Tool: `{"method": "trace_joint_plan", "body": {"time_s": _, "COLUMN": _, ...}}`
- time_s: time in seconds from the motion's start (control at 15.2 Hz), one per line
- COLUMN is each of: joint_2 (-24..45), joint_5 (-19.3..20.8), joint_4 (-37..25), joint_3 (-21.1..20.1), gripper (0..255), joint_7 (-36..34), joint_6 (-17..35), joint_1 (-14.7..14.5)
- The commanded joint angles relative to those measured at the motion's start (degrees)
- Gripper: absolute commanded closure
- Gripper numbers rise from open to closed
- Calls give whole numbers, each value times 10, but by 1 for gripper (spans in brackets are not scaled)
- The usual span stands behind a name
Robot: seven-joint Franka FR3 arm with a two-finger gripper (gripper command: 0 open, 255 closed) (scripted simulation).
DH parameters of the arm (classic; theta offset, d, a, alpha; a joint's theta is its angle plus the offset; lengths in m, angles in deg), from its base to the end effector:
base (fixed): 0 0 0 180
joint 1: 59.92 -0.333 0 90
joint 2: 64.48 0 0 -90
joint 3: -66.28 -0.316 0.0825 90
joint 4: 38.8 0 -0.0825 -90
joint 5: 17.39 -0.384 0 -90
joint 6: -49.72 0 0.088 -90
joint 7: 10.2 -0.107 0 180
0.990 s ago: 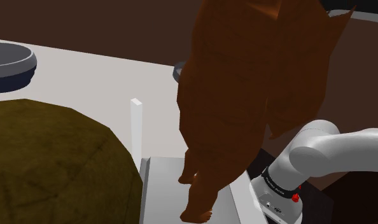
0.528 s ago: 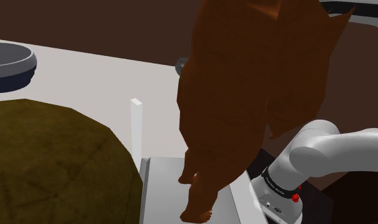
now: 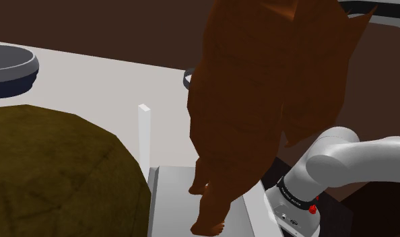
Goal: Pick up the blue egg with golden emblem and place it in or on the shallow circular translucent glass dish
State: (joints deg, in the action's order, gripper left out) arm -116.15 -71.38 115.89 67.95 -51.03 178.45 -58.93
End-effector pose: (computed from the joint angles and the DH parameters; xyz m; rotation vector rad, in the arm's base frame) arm 0.3248 0.0068 0.5411 -1.7999 1.2363 -0.1128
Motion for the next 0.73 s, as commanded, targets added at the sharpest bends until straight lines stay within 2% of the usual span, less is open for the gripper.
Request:
{"method": "trace_joint_plan", "body": {"time_s": 0.0, "joint_2": -23, "joint_5": 25, "joint_4": -4, "joint_3": 16, "gripper": 0, "joint_7": -13, "joint_6": -33, "joint_1": 14}}
{"method": "trace_joint_plan", "body": {"time_s": 0.13, "joint_2": -45, "joint_5": 53, "joint_4": -13, "joint_3": 35, "gripper": 0, "joint_7": -24, "joint_6": -71, "joint_1": 30}}
{"method": "trace_joint_plan", "body": {"time_s": 0.66, "joint_2": -45, "joint_5": 53, "joint_4": -13, "joint_3": 35, "gripper": 0, "joint_7": -24, "joint_6": -71, "joint_1": 30}}
